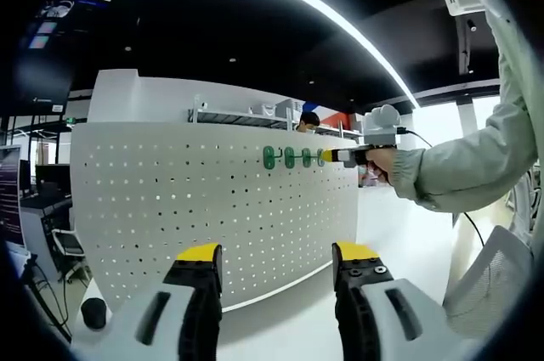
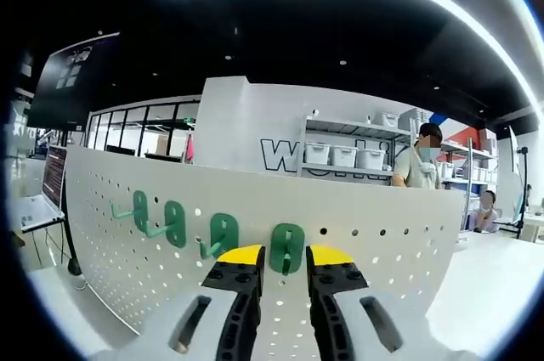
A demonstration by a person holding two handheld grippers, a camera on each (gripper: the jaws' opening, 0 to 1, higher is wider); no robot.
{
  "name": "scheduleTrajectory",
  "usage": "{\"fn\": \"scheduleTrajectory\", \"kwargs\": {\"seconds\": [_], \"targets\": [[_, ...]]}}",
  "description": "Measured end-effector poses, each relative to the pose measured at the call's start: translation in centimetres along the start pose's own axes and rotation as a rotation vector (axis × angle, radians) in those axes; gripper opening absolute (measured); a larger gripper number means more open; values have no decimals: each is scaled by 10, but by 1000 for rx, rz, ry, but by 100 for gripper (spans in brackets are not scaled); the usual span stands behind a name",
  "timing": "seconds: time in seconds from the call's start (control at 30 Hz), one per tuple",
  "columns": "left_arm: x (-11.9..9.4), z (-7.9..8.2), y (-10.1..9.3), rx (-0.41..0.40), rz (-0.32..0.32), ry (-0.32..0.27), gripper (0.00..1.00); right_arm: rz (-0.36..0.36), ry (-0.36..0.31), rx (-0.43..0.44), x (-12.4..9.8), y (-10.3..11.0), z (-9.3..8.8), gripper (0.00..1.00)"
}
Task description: Insert the hook assembly into the mounting plate slot until the hook locks in place.
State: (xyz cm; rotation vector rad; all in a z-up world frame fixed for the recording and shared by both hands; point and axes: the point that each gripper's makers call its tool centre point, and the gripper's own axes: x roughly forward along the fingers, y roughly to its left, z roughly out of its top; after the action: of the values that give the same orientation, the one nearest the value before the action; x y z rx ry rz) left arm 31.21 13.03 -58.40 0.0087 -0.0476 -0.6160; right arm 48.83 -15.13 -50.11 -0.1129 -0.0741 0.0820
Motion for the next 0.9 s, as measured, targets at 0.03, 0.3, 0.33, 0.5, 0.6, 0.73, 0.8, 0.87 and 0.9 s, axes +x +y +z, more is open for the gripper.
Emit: {"fn": "scheduleTrajectory", "kwargs": {"seconds": [0.03,0.3,0.33,0.5,0.6,0.73,0.8,0.87,0.9], "targets": [[0,1,0,0,0,-1,54,-2,1,-2,-1,0,0,19],[-4,5,-3,10,-2,-7,54,-2,-4,0,-12,0,-1,21],[-5,6,-4,10,-3,-8,54,-2,-8,-1,-14,0,0,22],[-7,8,-5,16,-2,-11,54,5,-8,-4,-23,2,0,25],[-8,10,-6,20,-5,-12,54,13,-7,-2,-29,5,-1,26],[-9,10,-9,23,-8,-12,55,30,-4,0,-39,10,-5,28],[-10,11,-10,25,-10,-12,55,54,-4,13,-44,15,-9,31],[-10,10,-12,26,-13,-9,55,68,12,-17,-51,22,-15,33],[-10,9,-12,27,-14,-6,55,73,13,-11,-54,23,-17,34]]}}
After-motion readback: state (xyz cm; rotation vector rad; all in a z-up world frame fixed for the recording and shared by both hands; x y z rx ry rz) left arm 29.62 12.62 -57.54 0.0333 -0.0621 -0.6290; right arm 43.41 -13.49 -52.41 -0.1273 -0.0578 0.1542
